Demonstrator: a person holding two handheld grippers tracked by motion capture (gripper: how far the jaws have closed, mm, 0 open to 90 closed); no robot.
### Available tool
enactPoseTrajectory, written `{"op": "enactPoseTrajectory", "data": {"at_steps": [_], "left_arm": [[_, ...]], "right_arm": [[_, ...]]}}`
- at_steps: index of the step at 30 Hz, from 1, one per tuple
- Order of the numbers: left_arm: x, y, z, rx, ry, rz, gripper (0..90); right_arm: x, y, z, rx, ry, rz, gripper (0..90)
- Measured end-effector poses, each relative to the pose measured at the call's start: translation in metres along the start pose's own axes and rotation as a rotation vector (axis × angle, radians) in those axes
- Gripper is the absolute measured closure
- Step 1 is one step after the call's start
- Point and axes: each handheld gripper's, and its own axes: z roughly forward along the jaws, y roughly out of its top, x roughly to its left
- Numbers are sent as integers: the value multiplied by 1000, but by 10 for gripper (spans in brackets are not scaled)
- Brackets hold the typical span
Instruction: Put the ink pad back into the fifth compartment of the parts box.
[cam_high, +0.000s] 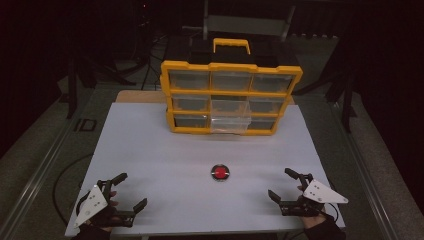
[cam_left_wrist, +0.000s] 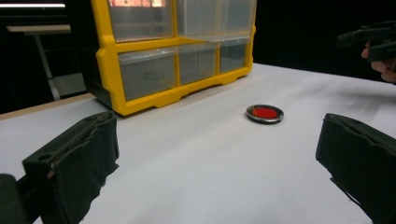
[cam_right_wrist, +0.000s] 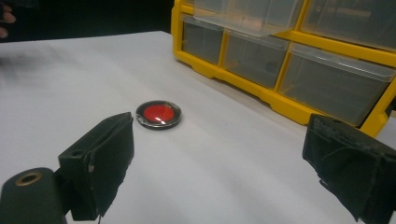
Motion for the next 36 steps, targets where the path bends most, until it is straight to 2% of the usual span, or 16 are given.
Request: {"op": "enactPoseTrajectory", "data": {"at_steps": [2,9,17,19,23,36], "left_arm": [[1,1,1,13,-6,-2,0],[1,5,1,7,-10,-4,0],[1,17,-1,-26,-18,-28,0],[3,20,0,-29,-33,-44,0],[3,26,2,-22,-51,-49,0],[4,66,21,-39,-124,-31,0]], "right_arm": [[0,0,0,-2,-6,-6,90],[1,1,-1,-3,-18,-10,90],[3,4,-2,-10,-18,-4,90],[3,4,-2,-13,-22,-3,90],[3,5,-2,-17,-26,-2,90],[5,7,-2,-19,-28,2,90]]}}
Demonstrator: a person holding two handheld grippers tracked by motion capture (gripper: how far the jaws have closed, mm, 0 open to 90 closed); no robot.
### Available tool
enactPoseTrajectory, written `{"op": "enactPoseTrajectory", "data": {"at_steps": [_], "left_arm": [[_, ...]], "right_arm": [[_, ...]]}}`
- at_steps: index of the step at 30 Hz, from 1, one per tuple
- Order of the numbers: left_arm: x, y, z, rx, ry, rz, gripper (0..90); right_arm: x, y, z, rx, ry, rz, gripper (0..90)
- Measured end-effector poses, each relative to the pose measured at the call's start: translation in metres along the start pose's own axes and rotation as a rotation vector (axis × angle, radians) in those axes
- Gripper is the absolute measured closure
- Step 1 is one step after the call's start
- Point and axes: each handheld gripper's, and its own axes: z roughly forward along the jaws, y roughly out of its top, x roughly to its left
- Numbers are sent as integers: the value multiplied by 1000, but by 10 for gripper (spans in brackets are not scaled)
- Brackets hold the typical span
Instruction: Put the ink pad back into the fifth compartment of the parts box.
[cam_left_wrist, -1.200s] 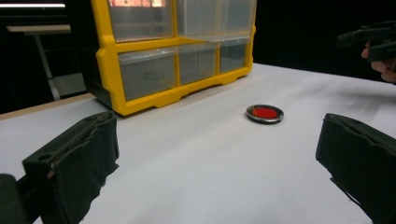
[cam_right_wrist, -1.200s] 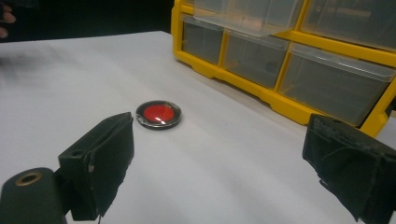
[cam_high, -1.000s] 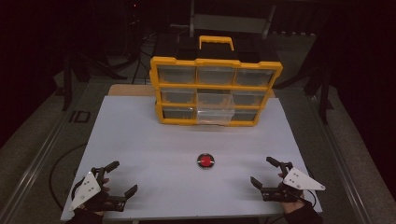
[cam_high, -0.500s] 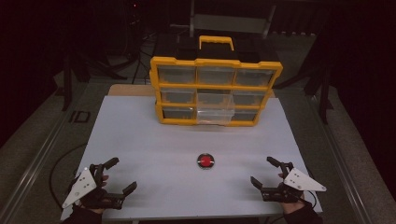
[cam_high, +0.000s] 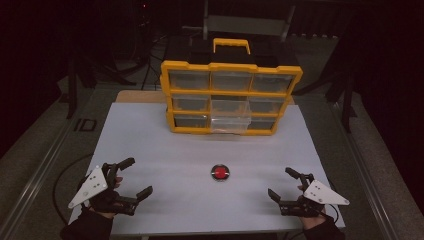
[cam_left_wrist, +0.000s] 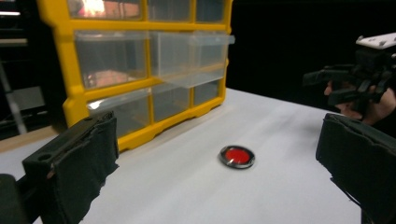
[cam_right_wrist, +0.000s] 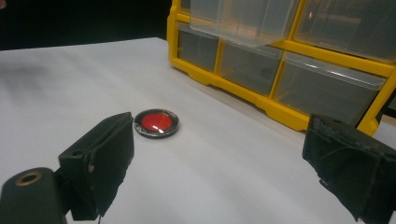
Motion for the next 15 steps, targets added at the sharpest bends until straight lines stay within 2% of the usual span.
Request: {"op": "enactPoseTrajectory", "data": {"at_steps": [8,15], "left_arm": [[1,15,25,13,-70,-5,0],[-4,21,49,42,-124,14,0]], "right_arm": [[1,2,1,12,17,15,90],[1,2,1,3,30,13,90]]}}
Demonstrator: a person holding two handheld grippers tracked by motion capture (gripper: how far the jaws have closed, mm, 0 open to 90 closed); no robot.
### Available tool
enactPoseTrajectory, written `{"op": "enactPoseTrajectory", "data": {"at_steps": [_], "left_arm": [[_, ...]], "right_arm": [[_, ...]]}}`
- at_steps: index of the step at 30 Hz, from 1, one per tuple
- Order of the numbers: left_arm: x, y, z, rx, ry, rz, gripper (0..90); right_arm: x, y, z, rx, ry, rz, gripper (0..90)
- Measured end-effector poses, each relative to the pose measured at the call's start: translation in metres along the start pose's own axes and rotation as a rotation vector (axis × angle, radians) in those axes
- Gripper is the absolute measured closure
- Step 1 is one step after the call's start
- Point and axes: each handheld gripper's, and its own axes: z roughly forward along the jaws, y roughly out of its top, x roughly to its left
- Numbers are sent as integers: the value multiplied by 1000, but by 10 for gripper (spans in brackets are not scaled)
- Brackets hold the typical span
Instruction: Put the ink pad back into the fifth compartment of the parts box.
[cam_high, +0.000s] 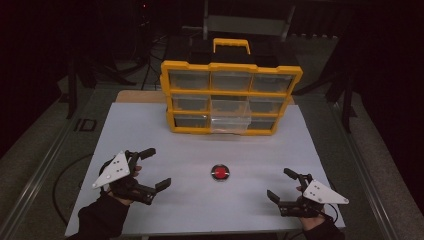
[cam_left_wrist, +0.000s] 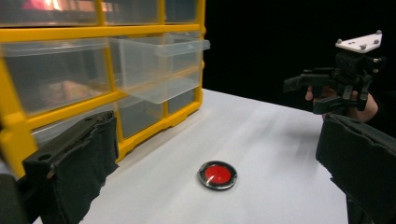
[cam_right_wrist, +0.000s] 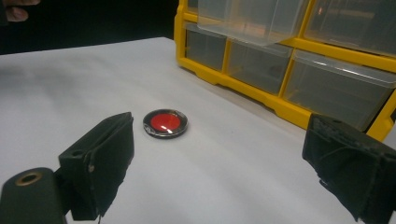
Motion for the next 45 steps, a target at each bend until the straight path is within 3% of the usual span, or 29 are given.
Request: {"op": "enactPoseTrajectory", "data": {"at_steps": [8,16,29,36,40,45], "left_arm": [[1,-1,31,41,-54,-6,0],[0,-8,62,67,-96,-22,0],[-3,-23,107,143,-140,-8,0],[-3,-32,126,176,-190,-1,0],[-2,-37,137,214,-189,-4,0],[-1,-44,151,270,-158,12,0]], "right_arm": [[1,0,0,11,20,21,90],[0,1,-1,-8,4,27,89],[0,3,-3,-9,7,33,75],[0,3,-4,-14,-4,35,75],[-2,2,-4,-14,4,48,75],[-2,1,-4,-16,8,47,75]]}}
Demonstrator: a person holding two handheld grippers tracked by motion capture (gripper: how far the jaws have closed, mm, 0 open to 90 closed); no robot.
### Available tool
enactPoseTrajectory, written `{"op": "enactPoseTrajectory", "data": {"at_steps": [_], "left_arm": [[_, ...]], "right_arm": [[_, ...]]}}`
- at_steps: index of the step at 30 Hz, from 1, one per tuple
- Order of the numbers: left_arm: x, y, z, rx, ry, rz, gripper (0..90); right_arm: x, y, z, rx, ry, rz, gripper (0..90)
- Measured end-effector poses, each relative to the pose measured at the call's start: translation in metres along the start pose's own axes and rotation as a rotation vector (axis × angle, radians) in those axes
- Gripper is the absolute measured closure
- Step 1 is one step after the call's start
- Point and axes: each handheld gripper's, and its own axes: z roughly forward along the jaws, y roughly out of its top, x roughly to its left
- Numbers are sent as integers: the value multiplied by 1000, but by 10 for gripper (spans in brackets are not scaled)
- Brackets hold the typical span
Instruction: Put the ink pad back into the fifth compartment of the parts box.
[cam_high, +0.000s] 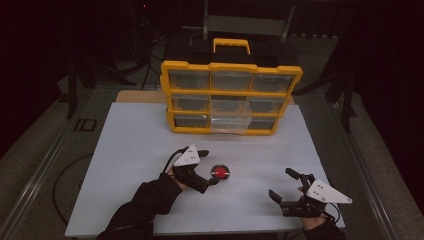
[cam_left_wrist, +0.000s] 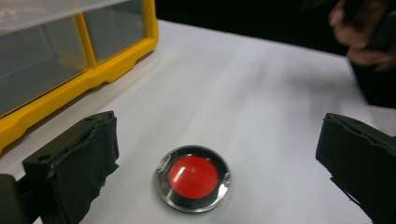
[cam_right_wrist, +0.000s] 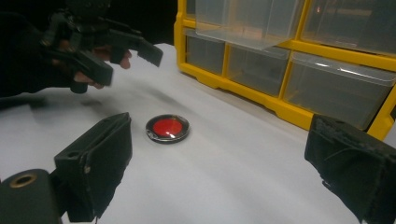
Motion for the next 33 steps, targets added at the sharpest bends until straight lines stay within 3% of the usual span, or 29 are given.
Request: {"op": "enactPoseTrajectory", "data": {"at_steps": [5,16,23,26,33], "left_arm": [[4,-3,14,52,-10,-14,0],[6,-3,40,211,-15,45,0],[4,-3,49,246,-14,66,8],[7,-5,53,279,-17,58,9],[9,-8,57,303,-23,57,71]], "right_arm": [[-1,-1,0,9,4,6,75],[-1,-3,2,31,15,-3,76],[-2,-3,2,32,15,-2,76],[-2,-3,2,32,14,-4,76],[-1,-3,3,41,18,-5,76]]}}
